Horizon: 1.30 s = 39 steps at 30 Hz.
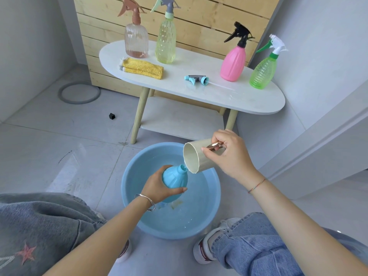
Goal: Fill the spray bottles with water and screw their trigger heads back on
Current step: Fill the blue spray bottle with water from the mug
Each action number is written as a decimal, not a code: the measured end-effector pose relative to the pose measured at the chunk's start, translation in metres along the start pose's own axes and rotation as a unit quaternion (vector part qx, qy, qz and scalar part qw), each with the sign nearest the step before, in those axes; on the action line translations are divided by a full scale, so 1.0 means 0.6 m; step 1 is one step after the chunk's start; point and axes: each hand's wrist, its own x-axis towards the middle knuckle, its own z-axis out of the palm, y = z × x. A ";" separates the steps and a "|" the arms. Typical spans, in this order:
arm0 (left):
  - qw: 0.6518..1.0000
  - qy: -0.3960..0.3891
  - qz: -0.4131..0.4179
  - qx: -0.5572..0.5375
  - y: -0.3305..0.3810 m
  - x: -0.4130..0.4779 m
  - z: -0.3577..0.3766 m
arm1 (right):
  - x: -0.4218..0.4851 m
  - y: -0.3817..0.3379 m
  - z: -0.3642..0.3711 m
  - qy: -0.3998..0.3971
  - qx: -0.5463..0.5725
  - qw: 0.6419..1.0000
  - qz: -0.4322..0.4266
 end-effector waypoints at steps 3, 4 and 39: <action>1.000 -0.004 0.000 -0.001 -0.002 0.000 0.001 | 0.000 -0.001 0.001 -0.006 -0.008 1.000 -0.011; 1.000 -0.006 -0.001 -0.001 -0.002 -0.001 0.002 | 0.000 -0.002 0.001 -0.008 -0.014 1.000 -0.013; 0.993 0.068 -0.049 -0.085 -0.023 0.005 -0.028 | -0.031 0.132 0.089 0.061 0.219 0.897 0.380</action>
